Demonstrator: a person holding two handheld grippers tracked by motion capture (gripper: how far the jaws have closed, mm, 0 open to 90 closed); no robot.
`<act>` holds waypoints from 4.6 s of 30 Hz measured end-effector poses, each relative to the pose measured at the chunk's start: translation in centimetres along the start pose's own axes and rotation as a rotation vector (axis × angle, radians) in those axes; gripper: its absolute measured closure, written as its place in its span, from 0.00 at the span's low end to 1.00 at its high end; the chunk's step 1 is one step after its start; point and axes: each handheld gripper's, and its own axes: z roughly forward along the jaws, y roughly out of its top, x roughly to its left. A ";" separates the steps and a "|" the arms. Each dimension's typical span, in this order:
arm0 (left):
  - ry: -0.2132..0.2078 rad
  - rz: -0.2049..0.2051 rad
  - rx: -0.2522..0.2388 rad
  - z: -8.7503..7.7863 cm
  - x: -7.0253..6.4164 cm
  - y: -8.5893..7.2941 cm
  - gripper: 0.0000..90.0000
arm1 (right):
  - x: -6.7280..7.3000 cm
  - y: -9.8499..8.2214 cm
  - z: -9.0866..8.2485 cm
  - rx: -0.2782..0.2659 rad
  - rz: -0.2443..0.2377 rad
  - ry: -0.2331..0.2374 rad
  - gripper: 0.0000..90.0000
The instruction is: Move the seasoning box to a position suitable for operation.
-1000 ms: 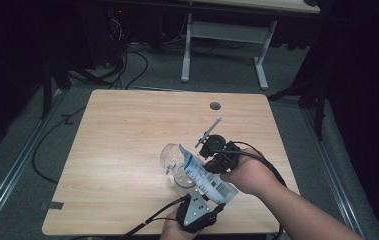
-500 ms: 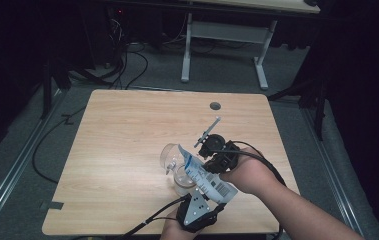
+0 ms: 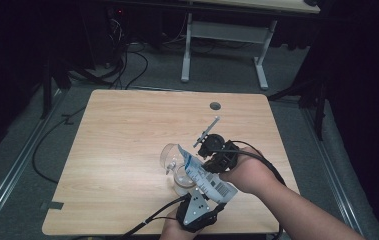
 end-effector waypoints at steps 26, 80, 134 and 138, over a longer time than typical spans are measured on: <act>-0.001 -0.005 -0.009 -0.1 0.1 0.2 0.67 | 0.2 0.4 -0.2 0.003 -0.014 -0.011 1.00; 0.001 -0.008 -0.015 -0.1 0.3 0.7 0.68 | 0.6 0.9 0.0 0.000 -0.018 -0.003 1.00; -0.007 -0.021 -0.026 -0.2 0.4 0.9 0.68 | 0.9 1.3 -0.2 0.003 -0.032 -0.018 1.00; -0.006 -0.018 -0.027 -0.2 0.4 0.9 0.68 | 0.9 1.2 -0.2 -0.002 -0.034 -0.018 1.00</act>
